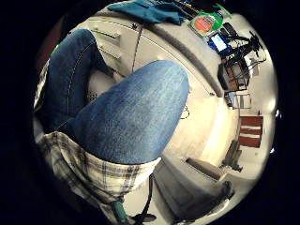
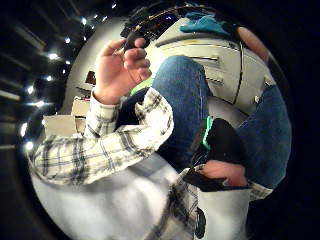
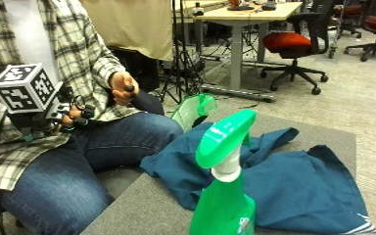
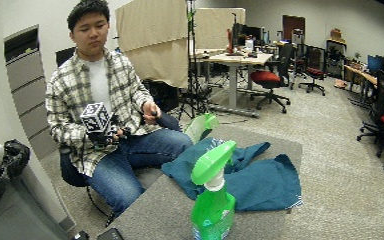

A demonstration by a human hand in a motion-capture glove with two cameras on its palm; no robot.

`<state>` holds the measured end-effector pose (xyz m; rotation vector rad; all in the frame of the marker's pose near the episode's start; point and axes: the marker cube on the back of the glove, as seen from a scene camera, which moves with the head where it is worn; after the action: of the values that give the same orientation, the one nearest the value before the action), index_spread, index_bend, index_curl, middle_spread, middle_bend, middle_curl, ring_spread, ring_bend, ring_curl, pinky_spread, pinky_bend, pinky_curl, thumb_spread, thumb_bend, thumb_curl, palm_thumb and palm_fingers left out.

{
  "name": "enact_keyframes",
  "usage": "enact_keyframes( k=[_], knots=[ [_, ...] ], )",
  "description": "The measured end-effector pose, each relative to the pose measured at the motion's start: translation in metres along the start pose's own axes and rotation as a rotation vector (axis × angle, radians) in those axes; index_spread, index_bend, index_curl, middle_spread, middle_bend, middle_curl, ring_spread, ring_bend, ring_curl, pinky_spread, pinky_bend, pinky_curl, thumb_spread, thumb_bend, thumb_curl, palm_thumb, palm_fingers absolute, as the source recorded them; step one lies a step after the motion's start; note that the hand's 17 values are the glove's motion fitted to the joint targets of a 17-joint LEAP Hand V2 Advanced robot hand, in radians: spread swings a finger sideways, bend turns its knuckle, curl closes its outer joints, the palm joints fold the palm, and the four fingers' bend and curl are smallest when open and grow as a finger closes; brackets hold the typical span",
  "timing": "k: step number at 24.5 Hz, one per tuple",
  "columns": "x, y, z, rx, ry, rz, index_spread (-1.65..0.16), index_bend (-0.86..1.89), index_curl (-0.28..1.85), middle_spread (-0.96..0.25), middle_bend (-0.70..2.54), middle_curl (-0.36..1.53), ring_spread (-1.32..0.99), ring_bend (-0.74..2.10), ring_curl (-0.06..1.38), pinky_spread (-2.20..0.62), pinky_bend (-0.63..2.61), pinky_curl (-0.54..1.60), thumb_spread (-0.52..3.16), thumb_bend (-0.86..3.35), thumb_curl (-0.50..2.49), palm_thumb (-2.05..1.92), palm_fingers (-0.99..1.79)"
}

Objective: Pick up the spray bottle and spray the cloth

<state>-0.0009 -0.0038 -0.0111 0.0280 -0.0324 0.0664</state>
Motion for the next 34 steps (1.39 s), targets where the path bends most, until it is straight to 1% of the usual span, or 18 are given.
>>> enact_keyframes(
  k=[7, 12, 20, 25, 30, 34],
  knots=[
    [0.023, -0.032, -0.03, 0.069, -0.073, 0.044, -0.36, 0.19, 0.25, -0.11, 0.18, 0.2, 0.01, 0.28, 0.19, 0.18, 0.3, 0.14, 1.11, 0.29, 0.31, 0.57, 0.35],
    [0.046, -0.061, -0.051, 0.135, -0.078, 0.067, -0.36, 0.15, 0.25, -0.1, 0.2, 0.23, 0.01, 0.3, 0.21, 0.18, 0.32, 0.15, 1.15, 0.26, 0.34, 0.58, 0.37],
    [0.103, -0.13, -0.072, 0.204, -0.156, 0.141, -0.36, 0.15, 0.26, -0.09, 0.19, 0.27, 0.0, 0.31, 0.23, 0.18, 0.34, 0.18, 1.17, 0.21, 0.38, 0.59, 0.36],
    [0.145, -0.176, -0.08, 0.282, -0.264, 0.246, -0.35, 0.15, 0.27, -0.08, 0.19, 0.28, 0.0, 0.31, 0.25, 0.19, 0.35, 0.19, 1.18, 0.19, 0.4, 0.61, 0.35],
    [0.203, -0.227, -0.099, 0.406, -0.5, 0.397, -0.33, 0.14, 0.27, -0.08, 0.18, 0.29, 0.01, 0.32, 0.26, 0.19, 0.38, 0.21, 1.18, 0.17, 0.41, 0.63, 0.31],
    [0.236, -0.263, -0.11, 0.472, -0.634, 0.471, -0.33, 0.14, 0.27, -0.07, 0.16, 0.28, 0.02, 0.32, 0.27, 0.18, 0.41, 0.22, 1.18, 0.15, 0.43, 0.65, 0.25]
  ],
)
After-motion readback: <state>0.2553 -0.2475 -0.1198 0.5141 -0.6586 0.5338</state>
